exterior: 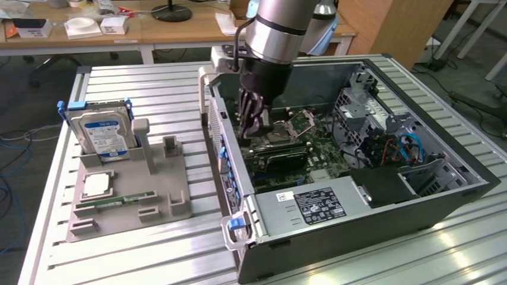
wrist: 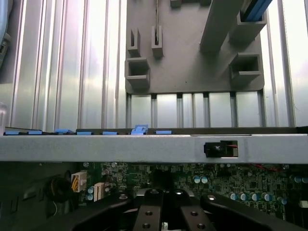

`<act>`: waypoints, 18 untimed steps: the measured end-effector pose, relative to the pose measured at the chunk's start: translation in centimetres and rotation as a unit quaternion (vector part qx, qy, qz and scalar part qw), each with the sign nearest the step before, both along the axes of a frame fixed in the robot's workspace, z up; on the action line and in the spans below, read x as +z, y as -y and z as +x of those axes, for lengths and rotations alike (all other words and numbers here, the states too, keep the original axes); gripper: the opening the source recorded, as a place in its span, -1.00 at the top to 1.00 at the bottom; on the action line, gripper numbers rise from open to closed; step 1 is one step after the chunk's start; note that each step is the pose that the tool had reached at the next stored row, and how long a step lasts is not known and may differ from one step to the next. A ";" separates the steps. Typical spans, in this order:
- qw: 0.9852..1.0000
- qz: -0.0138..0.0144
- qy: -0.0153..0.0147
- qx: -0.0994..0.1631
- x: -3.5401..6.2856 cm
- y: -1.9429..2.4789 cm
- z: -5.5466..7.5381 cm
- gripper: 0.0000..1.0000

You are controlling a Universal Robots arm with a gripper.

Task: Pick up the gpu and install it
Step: 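Press down on the gpu until it lock into place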

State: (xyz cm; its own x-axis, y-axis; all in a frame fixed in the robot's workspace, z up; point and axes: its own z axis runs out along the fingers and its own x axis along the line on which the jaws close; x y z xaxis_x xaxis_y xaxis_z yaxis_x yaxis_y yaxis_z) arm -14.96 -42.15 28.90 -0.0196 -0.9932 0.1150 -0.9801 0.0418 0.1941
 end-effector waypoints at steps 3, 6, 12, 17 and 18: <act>1.000 -0.001 0.000 0.000 0.16 -0.01 -0.1 0.80; 1.000 -0.001 0.000 0.000 0.18 -0.01 -0.4 0.80; 1.000 -0.001 0.000 0.000 0.18 0.00 -0.5 0.80; 1.000 -0.001 0.000 0.000 0.18 0.10 -0.5 0.80; 1.000 -0.001 0.000 0.000 0.18 0.16 -0.5 0.80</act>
State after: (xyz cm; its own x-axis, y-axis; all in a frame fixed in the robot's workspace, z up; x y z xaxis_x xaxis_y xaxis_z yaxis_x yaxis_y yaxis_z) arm -15.47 -42.32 29.09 -0.0196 -0.9930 0.1167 -0.9801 0.0422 0.1941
